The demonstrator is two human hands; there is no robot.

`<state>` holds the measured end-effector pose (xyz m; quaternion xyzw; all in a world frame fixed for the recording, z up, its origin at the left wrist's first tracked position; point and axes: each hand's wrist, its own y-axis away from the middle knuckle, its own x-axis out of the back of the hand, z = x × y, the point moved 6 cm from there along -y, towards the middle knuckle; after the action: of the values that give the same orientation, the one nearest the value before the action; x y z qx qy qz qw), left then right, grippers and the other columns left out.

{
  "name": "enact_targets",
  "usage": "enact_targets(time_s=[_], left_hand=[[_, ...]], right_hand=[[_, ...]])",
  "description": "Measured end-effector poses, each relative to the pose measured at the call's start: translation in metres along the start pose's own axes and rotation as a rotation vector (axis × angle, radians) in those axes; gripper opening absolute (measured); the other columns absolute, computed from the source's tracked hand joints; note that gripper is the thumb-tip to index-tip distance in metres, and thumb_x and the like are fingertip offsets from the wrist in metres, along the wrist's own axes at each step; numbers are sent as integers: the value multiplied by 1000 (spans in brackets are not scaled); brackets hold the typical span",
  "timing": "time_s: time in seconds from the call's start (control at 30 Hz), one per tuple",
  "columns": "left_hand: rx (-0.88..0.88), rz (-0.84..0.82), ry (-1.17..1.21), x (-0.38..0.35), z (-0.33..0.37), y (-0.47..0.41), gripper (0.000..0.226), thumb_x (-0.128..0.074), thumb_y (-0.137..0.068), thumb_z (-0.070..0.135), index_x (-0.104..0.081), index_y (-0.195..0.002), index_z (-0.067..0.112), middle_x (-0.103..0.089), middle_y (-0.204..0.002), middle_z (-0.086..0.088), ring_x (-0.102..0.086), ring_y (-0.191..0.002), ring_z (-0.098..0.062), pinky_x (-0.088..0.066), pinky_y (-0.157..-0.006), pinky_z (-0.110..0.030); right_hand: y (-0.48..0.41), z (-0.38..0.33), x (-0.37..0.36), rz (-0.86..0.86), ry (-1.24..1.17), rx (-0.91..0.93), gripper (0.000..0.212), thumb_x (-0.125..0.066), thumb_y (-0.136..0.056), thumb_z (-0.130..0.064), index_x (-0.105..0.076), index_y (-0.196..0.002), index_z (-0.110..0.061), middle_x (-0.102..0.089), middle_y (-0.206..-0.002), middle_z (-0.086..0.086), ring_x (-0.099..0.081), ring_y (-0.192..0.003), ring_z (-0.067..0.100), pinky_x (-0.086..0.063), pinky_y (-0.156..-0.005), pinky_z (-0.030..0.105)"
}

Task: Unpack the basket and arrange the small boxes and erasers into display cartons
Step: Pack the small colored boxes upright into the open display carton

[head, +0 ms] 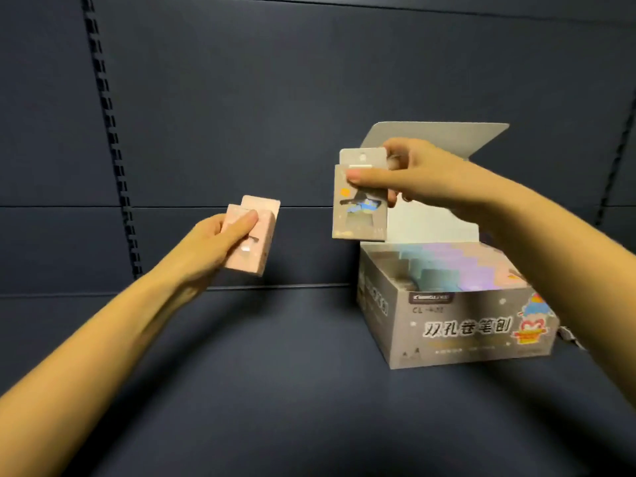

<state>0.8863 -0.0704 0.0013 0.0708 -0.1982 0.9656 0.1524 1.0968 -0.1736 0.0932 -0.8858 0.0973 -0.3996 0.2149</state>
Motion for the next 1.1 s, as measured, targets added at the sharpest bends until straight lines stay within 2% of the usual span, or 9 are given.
enact_targets(time_s=[0.03,0.13,0.23,0.3,0.4,0.6,0.8,0.93,1.1], left_hand=[[-4,-15,14,-9,4,0,24,-48,-93,37,-59,-96,16,-66,-78,6,-60,-62,-1,-44,-66,-19],[-43,-34,55,-36,20,1,23,-47,-93,36,-58,-98,17,-66,-72,13,-61,-61,2,-47,-63,-16],[-90,-16,54,-55,36,2,23,-46,-92,39,-56,-98,19,-66,-69,16,-62,-62,3,-48,-58,-13],[-113,-3,41,-65,46,3,30,-48,-89,42,-56,-103,17,-66,-75,15,-62,-66,2,-48,-66,-17],[-135,25,2,-77,53,5,34,-48,-89,42,-55,-108,15,-65,-82,11,-61,-72,-2,-48,-72,-23],[-157,75,-9,-95,63,9,24,-47,-94,36,-56,-104,16,-66,-78,13,-63,-68,1,-53,-63,-14],[-140,113,-45,-103,65,14,26,-46,-93,38,-55,-107,18,-67,-83,12,-65,-70,2,-52,-64,-16],[-129,127,-45,-106,65,16,30,-47,-93,38,-54,-111,16,-67,-87,10,-65,-72,0,-52,-69,-20],[-111,138,-57,-107,64,17,32,-48,-93,38,-54,-113,14,-67,-89,8,-64,-75,-3,-51,-75,-25]], right_hand=[[5,9,11,-4,27,-5,33,-65,-79,-48,-57,-87,-17,-63,-64,-7,-51,-56,0,-37,-50,12],[16,37,33,-25,37,-27,53,-62,-72,-51,-53,-107,-11,-70,-93,4,-62,-78,12,-47,-64,22],[27,60,36,-99,-21,-46,60,-60,-64,-52,-52,-111,-14,-70,-100,4,-66,-85,14,-53,-66,20],[31,72,34,-159,-45,-45,61,-60,-64,-51,-52,-112,-16,-71,-102,3,-68,-88,15,-54,-68,20],[34,85,33,-232,-40,-39,60,-60,-62,-51,-51,-111,-17,-70,-103,4,-68,-92,18,-55,-73,23],[38,94,24,-344,-42,0,56,-61,-63,-49,-51,-110,-20,-69,-110,3,-69,-95,18,-58,-82,29],[33,92,23,-382,-26,55,44,-64,-78,-37,-51,-113,-15,-68,-112,6,-68,-97,21,-57,-87,37],[31,93,26,-405,-44,57,47,-64,-73,-40,-50,-110,-14,-68,-111,7,-69,-96,22,-57,-86,37],[34,100,21,-436,32,71,29,-64,-81,-33,-49,-102,-20,-67,-111,6,-68,-96,19,-57,-84,31]])
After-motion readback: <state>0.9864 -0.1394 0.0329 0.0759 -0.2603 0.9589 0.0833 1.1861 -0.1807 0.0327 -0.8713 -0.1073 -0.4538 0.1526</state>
